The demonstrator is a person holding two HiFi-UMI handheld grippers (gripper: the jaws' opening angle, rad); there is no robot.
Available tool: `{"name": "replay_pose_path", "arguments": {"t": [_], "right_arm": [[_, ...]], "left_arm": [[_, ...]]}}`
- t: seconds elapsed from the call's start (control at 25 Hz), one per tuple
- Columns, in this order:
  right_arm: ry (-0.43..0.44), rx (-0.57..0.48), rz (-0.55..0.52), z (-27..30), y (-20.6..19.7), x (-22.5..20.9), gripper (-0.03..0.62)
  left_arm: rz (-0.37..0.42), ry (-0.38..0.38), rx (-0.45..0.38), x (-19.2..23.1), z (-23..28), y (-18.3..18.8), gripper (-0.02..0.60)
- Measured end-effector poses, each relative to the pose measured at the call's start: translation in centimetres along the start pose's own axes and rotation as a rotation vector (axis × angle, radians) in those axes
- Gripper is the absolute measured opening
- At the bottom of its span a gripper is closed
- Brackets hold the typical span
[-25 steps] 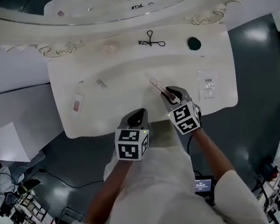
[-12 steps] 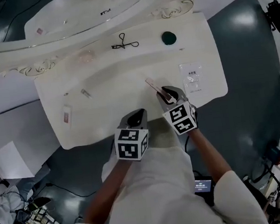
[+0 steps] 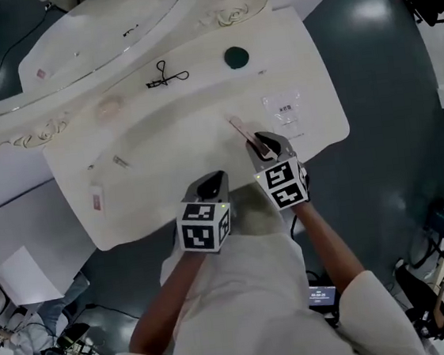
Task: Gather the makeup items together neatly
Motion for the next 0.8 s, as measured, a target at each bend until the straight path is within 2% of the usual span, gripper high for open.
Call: {"name": "replay_pose_path", "arguments": {"t": [0.56, 0.8], "right_arm": [[-0.091, 0.025, 0.193, 1.0, -1.9, -2.3, 0.092], [-0.139, 0.046, 0.215, 1.8, -2.2, -2.7, 0.092]], "left_arm": [[0.019, -0.005, 0.025, -0.2, 1.7, 0.2, 0.009], [0.021, 0.001, 0.045, 0.0, 2.3, 0.1, 0.009]]}}
Point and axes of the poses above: the fingertips, and each gripper's own axes: z forward along the fingers, x to its left, y out of its top, the point moved 4 cm from there along -z, backward along the fingers, and after that the axes turned 7 degrees about x, right-handed, at the moved point
